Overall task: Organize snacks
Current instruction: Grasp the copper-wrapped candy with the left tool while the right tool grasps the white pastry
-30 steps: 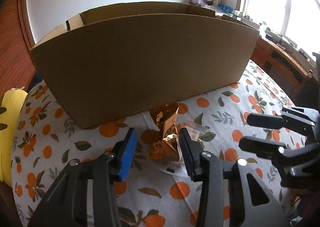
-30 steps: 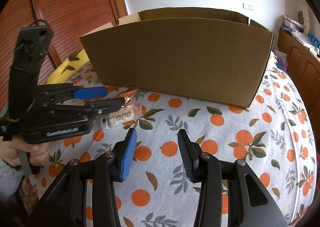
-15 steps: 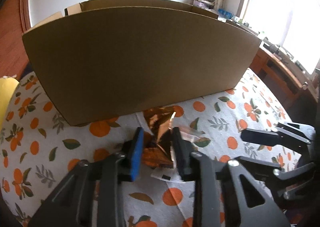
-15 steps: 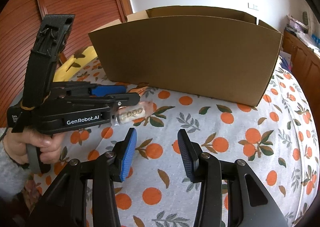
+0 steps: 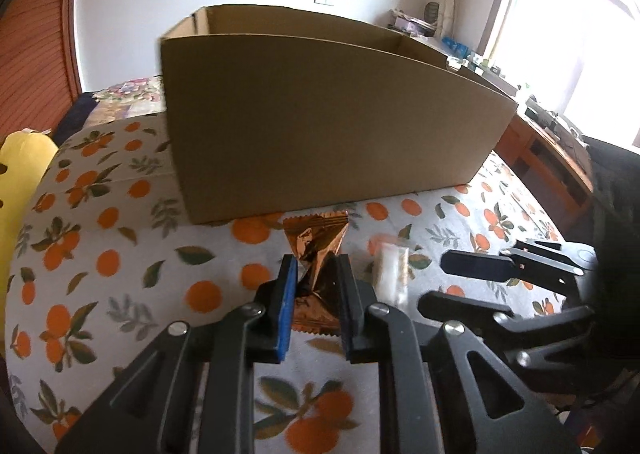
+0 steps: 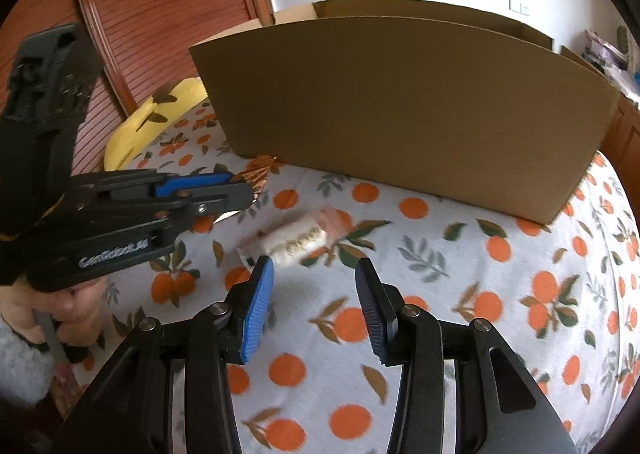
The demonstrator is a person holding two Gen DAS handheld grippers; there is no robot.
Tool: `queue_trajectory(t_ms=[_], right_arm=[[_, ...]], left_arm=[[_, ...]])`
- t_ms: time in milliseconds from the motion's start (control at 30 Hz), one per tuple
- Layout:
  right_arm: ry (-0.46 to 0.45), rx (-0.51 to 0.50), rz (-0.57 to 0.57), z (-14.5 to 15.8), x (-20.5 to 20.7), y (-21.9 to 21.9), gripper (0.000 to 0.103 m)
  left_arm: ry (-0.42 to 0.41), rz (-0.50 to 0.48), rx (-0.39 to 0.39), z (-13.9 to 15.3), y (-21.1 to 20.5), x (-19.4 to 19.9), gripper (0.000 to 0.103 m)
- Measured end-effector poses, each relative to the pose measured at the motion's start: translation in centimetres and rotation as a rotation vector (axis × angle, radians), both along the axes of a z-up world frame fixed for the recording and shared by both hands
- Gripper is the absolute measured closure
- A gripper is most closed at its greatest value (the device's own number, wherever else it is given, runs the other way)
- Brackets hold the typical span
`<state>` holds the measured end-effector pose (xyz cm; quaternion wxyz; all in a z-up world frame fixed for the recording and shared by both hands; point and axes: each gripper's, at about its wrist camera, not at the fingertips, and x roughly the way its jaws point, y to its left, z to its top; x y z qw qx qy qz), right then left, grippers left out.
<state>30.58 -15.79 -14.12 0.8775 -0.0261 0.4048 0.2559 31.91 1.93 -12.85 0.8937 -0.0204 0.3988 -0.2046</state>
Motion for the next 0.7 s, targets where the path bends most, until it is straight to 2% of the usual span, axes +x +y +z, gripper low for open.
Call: queue_trajectory(t_ms=[167,400,500,667,700], right_arm=[[0.061,0.022,-0.005,-0.9,1.6,1.3,0.060],[0.052,-0.018,-0.012,-0.8,2.8,3.3,0.058],[0.028,-0.073,-0.013,-1.0,3.1,4.3,0.058],[0.004,-0.117,-0.011,-1.2,2.8,4.9,0.063],[0.004,-0.120,-0.012,-1.2,2.8,4.9,0.067]], left_arm=[[0.000,0.017,-0.011,0.2,1.4,-0.3,0.087],[-0.016,0.030,-0.016,0.5,2.5,-0.7,0.087],[-0.024,0.040,-0.011,0.7,3.0,-0.9,0.087],[-0.043,0.074,-0.009,1.0,3.7,-1.5,0.087],[-0.046,0.078,-0.009,1.1,3.8,-1.6,0.087]])
